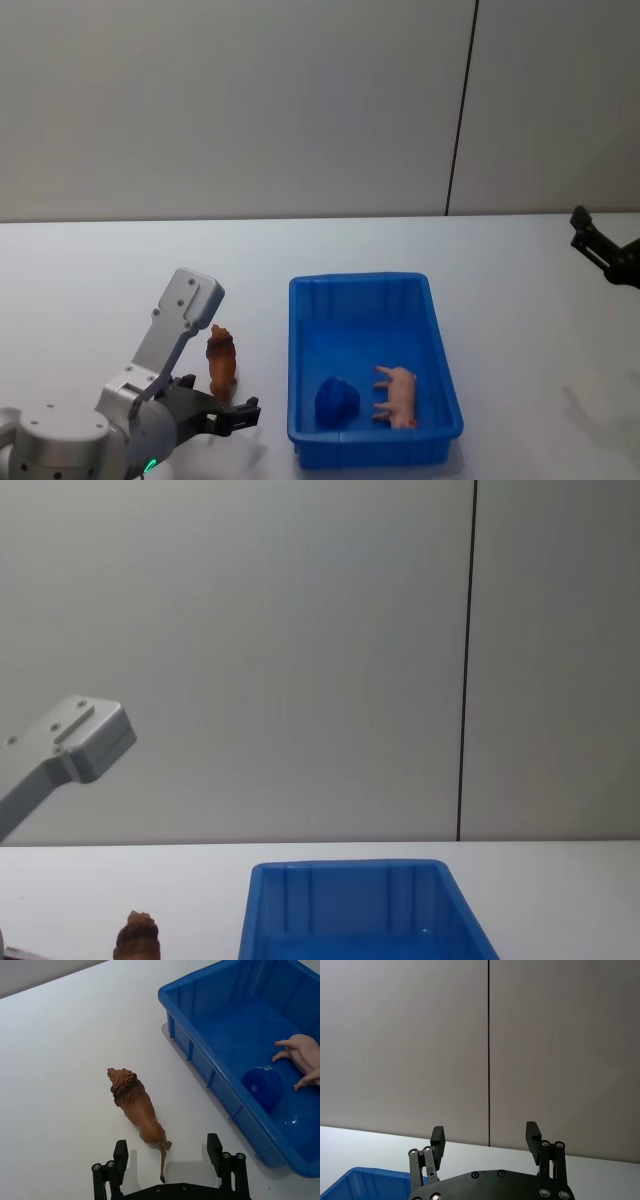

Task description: Pick up the two dolls from the table and place them into the box.

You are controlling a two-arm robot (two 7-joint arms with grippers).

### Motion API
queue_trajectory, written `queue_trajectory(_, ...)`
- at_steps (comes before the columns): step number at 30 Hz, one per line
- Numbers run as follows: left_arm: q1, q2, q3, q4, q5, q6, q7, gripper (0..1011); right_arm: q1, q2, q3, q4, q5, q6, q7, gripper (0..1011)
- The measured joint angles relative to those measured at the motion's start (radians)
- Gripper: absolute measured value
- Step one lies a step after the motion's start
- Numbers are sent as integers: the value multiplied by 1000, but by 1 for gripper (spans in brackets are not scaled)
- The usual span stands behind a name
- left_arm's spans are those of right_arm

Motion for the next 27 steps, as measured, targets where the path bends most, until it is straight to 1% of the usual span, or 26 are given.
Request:
queue_trajectory(6,-13,-16,-1,33,7,-3,4,1004,0,0,0,0,0,0,0,1001)
queue_trajectory(20,-54,-62,-6,123,24,-35,11,1004,0,0,0,0,0,0,0,1001)
queue_trajectory(27,-79,-81,-7,164,37,-42,-9,1003,0,0,0,0,0,0,0,1001)
